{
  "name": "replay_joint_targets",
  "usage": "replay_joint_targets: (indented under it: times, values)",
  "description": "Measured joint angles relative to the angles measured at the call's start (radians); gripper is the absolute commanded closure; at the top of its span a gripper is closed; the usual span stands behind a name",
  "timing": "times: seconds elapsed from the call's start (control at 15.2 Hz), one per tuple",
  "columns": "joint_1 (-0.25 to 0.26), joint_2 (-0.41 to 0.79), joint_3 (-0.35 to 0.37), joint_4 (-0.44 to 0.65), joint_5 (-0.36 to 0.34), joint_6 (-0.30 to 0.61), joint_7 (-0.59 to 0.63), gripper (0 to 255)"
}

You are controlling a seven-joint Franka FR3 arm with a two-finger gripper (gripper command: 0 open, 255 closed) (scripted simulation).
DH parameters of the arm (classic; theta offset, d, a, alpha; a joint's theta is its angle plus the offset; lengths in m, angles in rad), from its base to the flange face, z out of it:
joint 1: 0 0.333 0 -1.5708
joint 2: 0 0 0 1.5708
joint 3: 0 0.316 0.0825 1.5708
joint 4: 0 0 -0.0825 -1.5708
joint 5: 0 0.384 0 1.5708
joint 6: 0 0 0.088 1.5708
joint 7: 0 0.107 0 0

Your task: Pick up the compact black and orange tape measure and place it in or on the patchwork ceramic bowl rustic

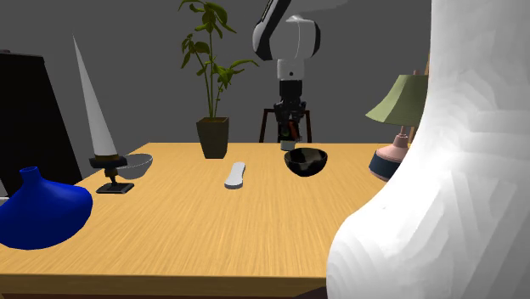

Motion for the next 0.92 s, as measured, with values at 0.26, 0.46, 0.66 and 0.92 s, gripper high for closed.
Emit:
replay_joint_targets:
  times: [0.26,0.46,0.66,0.92]
  values:
    - [-0.039,0.107,-0.023,0.167,-0.002,-0.058,-0.067,255]
    - [-0.068,0.216,-0.038,0.341,-0.003,-0.121,-0.115,255]
    - [-0.080,0.255,-0.043,0.378,-0.003,-0.119,-0.132,255]
    - [-0.081,0.264,-0.044,0.343,-0.004,-0.075,-0.131,255]
